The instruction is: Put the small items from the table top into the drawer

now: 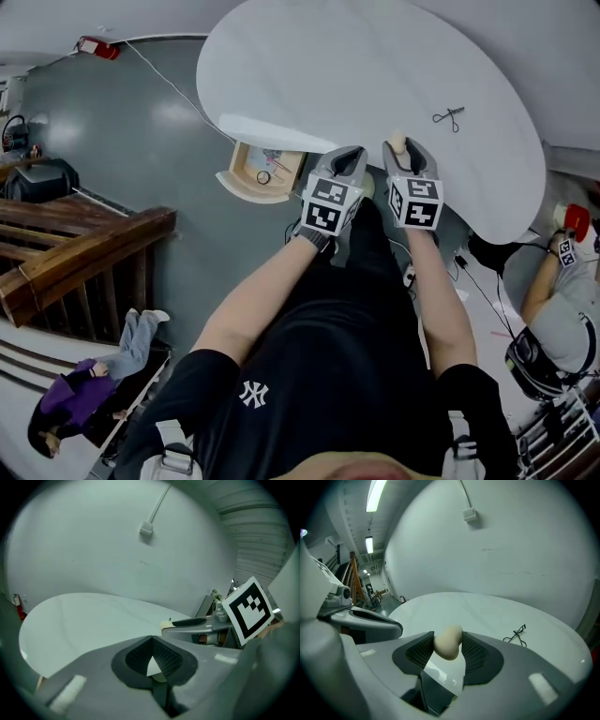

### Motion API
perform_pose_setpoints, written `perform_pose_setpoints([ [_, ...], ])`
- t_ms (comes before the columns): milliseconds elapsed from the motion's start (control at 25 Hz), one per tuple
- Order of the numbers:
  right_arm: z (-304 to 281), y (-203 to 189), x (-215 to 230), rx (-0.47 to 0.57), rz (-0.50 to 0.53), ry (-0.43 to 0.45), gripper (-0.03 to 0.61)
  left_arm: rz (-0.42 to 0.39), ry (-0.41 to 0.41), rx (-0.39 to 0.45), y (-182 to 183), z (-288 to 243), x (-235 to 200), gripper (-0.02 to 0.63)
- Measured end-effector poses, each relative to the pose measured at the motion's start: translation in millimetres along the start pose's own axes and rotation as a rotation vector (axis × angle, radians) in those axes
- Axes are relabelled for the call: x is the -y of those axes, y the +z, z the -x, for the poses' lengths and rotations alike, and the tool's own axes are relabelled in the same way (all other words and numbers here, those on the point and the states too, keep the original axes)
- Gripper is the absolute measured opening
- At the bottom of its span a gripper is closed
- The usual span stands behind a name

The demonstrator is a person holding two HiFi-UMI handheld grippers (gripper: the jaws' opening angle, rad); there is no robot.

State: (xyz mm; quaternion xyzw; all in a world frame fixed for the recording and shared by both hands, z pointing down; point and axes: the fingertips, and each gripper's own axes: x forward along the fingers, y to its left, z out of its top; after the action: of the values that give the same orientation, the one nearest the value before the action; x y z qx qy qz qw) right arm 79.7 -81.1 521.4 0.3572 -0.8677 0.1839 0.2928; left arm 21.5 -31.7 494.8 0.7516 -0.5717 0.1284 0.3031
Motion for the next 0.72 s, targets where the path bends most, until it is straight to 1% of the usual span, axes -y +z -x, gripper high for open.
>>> perform_pose_setpoints([
  [320, -12, 9, -66, -0.001, 0.075, 0.092, 0.209, 0.059, 0.086, 0.032, -12, 44, -42, 0.0],
  [560, -26, 9, -127, 0.007, 0.129, 0.188, 0.209, 0.1, 0.151, 0.047, -31, 78, -76, 0.0],
  [720, -36, -1, -171, -0.007, 0.179, 0.269, 0.21, 0.142, 0.212, 0.048, -50, 101, -100, 0.0],
])
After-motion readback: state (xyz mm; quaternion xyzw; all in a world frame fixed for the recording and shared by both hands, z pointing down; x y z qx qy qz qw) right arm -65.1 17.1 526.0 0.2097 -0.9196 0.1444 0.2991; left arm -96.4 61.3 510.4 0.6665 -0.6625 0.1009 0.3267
